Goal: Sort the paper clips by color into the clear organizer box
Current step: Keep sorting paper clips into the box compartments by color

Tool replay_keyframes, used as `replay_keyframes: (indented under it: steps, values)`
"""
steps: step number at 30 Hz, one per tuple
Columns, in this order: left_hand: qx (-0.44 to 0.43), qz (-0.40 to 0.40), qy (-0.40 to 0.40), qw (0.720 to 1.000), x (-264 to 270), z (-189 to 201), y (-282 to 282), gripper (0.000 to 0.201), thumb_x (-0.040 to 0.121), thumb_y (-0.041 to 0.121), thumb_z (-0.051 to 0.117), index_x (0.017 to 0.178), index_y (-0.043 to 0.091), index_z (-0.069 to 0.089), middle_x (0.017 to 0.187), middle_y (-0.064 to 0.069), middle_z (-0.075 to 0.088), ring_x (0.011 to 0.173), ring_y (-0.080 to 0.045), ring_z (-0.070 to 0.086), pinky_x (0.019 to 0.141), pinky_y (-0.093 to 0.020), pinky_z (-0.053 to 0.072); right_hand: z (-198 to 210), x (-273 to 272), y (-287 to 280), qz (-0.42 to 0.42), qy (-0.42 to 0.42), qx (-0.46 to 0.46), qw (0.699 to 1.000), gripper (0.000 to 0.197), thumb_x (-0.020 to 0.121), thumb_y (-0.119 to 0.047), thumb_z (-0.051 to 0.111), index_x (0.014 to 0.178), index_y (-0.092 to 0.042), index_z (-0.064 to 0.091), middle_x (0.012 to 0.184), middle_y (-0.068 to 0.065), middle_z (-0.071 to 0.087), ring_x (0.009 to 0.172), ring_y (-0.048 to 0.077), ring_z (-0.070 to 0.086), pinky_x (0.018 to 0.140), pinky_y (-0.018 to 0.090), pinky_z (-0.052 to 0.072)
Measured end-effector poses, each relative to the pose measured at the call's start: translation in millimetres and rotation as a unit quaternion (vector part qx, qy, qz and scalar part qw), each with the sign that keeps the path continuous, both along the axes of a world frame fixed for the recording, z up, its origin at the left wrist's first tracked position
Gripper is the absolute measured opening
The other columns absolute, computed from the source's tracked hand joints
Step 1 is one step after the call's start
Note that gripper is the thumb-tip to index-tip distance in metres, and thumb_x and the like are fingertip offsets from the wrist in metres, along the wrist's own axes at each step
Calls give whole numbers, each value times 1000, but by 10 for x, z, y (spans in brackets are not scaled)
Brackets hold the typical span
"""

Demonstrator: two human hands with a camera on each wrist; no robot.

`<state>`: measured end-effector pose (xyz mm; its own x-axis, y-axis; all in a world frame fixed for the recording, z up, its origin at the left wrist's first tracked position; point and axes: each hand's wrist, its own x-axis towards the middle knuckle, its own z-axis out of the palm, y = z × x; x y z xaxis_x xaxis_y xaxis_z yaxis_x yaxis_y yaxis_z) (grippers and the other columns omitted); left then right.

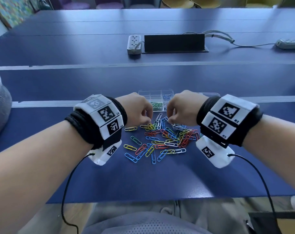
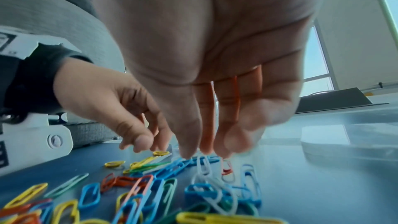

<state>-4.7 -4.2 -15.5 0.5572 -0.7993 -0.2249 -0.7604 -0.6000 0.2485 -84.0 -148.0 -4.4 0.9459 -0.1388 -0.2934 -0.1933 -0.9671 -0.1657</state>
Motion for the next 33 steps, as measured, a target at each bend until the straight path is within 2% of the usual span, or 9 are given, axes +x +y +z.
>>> replay_keyframes:
  steps: [6, 9, 11, 13, 16, 20, 23, 28, 33]
  values:
    - [27, -22, -8, 999, 11, 1, -74, 30, 85, 10, 57, 106, 29, 68, 86, 3, 68, 77, -11, 53, 73, -19, 38, -72, 88, 33, 2, 13, -15, 1000, 17, 77, -30, 71, 85, -15, 73, 85, 5, 68, 85, 24, 64, 72, 26, 50]
    - [37, -27, -17, 999, 43, -15, -68, 24, 83, 9, 59, 97, 26, 71, 80, 6, 61, 76, -13, 53, 73, -23, 46, -46, 66, 24, 12, 1, 2, 1000, 5, 78, -23, 66, 75, -22, 69, 78, 0, 65, 83, 21, 62, 71, 25, 49]
    - [34, -29, -24, 999, 58, -33, -50, 19, 82, 10, 60, 91, 23, 71, 81, 6, 58, 80, -17, 57, 79, -28, 51, -20, 62, 17, 29, -5, 5, 1000, 14, 79, -20, 63, 67, -25, 61, 73, -4, 60, 80, 19, 58, 71, 24, 48]
    - [35, -42, -31, 998, 64, -45, -30, 14, 82, 15, 61, 91, 21, 70, 86, 3, 61, 90, -19, 59, 84, -30, 51, -7, 82, 11, 43, -20, 5, 999, 12, 82, -16, 59, 76, -25, 64, 77, -4, 57, 84, 21, 59, 78, 27, 51]
    - [31, -59, -46, 997, 67, -59, -7, 13, 85, 19, 59, 92, 17, 70, 97, -1, 60, 93, -16, 52, 88, -29, 46, -9, 119, 40, 68, -17, -5, 998, 37, 86, -8, 50, 109, -32, 66, 85, -2, 54, 91, 24, 61, 85, 33, 53]
    - [-22, -42, -29, 998, 61, -19, 33, 10, 79, 16, 60, 82, 16, 69, 84, 1, 61, 76, -12, 50, 71, -20, 44, -33, 194, 94, 109, 0, -34, 993, 46, 86, -4, 52, 112, -41, 65, 96, 3, 55, 91, 25, 61, 83, 30, 53]
    - [-58, -20, -6, 998, 60, 27, 34, 11, 78, 11, 59, 82, 18, 66, 72, 5, 62, 66, -12, 52, 59, -7, 35, -56, 222, 110, 130, -7, -60, 990, 39, 88, -10, 56, 114, -37, 65, 110, 6, 61, 101, 28, 61, 78, 28, 47]
    - [-73, -14, -5, 997, 66, 24, 17, 25, 83, 12, 55, 103, 19, 68, 77, 1, 65, 69, -13, 51, 71, -19, 38, -42, 179, 119, 144, -18, -75, 987, 28, 91, -15, 50, 113, -24, 66, 109, 5, 66, 106, 26, 60, 79, 27, 44]
    - [-88, 11, 14, 996, 30, 24, 21, 18, 81, 12, 55, 91, 17, 68, 65, 7, 58, 67, -15, 53, 73, -22, 44, -48, 165, 120, 147, -26, -72, 986, 26, 91, -14, 47, 103, -16, 70, 101, 4, 70, 100, 25, 62, 78, 27, 47]
